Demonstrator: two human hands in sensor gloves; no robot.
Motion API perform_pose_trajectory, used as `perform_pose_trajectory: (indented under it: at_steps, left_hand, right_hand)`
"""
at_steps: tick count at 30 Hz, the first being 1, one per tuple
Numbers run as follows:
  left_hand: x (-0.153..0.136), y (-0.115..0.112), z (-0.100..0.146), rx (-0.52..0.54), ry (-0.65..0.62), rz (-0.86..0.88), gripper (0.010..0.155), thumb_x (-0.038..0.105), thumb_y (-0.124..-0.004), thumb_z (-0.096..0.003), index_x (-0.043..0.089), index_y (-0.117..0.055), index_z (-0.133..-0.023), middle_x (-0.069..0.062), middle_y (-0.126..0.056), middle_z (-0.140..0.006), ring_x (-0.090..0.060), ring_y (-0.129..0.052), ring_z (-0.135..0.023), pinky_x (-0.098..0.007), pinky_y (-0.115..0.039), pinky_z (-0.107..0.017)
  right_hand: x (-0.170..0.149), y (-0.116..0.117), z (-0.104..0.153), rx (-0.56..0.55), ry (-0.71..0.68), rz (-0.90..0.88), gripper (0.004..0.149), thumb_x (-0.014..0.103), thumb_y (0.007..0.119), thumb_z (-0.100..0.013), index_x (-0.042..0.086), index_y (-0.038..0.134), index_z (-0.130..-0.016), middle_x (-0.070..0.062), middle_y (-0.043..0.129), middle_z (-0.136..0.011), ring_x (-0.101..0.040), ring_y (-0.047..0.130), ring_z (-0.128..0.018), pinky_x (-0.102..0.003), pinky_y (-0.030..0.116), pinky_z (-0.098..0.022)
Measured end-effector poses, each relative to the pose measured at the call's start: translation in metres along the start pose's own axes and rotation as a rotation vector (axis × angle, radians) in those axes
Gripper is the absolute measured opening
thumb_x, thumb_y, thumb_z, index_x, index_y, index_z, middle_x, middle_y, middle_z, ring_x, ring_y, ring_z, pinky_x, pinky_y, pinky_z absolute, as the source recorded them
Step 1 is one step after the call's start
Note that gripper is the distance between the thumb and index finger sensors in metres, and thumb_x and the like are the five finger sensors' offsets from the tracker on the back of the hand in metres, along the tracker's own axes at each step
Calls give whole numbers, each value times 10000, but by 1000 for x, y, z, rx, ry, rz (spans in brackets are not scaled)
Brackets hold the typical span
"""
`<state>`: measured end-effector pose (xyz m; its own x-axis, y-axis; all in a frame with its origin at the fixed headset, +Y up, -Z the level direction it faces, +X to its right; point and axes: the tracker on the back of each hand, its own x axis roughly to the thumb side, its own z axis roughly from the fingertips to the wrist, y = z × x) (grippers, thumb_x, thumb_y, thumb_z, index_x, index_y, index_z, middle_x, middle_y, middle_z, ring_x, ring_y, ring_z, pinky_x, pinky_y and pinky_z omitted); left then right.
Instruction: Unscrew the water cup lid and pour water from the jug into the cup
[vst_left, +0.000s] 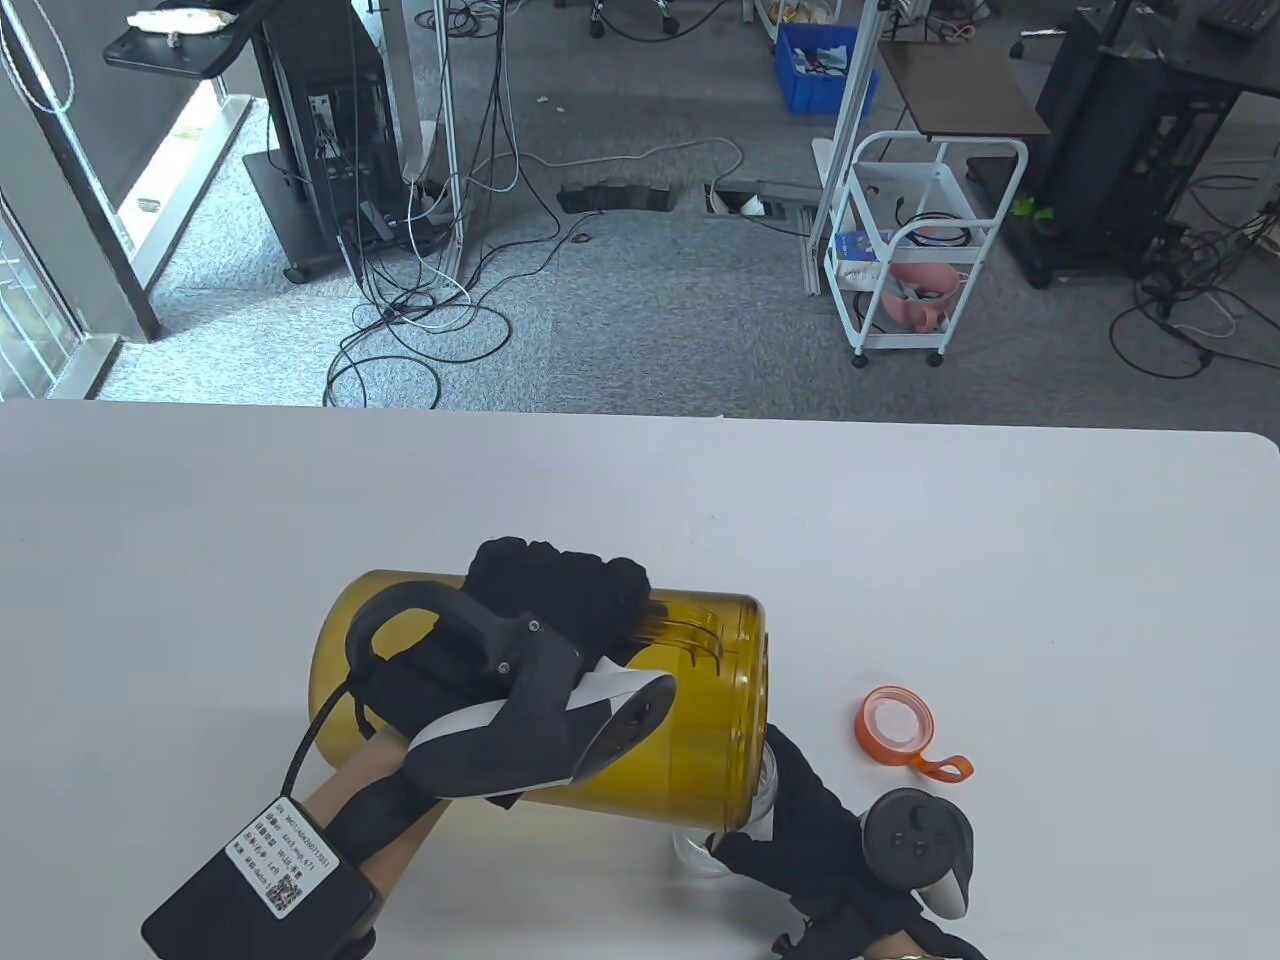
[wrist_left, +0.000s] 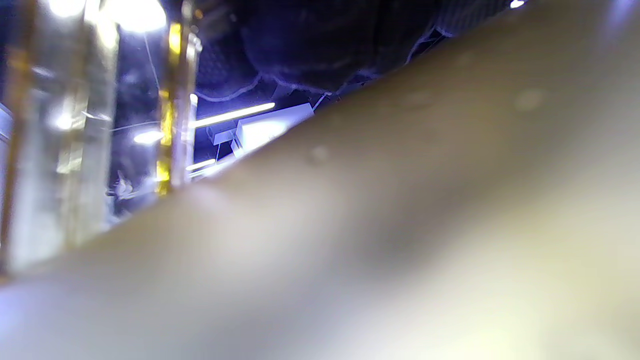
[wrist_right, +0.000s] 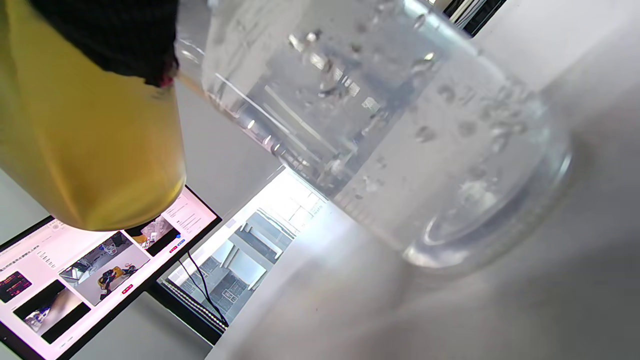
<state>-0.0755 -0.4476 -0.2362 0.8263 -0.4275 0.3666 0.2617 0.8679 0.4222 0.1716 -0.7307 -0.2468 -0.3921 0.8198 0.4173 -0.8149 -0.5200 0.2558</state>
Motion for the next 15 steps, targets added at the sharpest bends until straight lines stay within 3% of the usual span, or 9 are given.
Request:
perform_pose_trajectory:
  at_steps: [15]
  left_hand:
    - [-5, -4, 4, 6, 16, 31, 376, 624, -470, -639, 348, -595, -861, 229, -809, -593, -1, -925, -432, -315, -802, -652]
  right_hand:
    - [0, 0, 0, 1, 1, -1, 991, 547, 847, -422, 131, 260, -1103, -177, 434, -1145, -408, 577, -1052, -681, 368, -708]
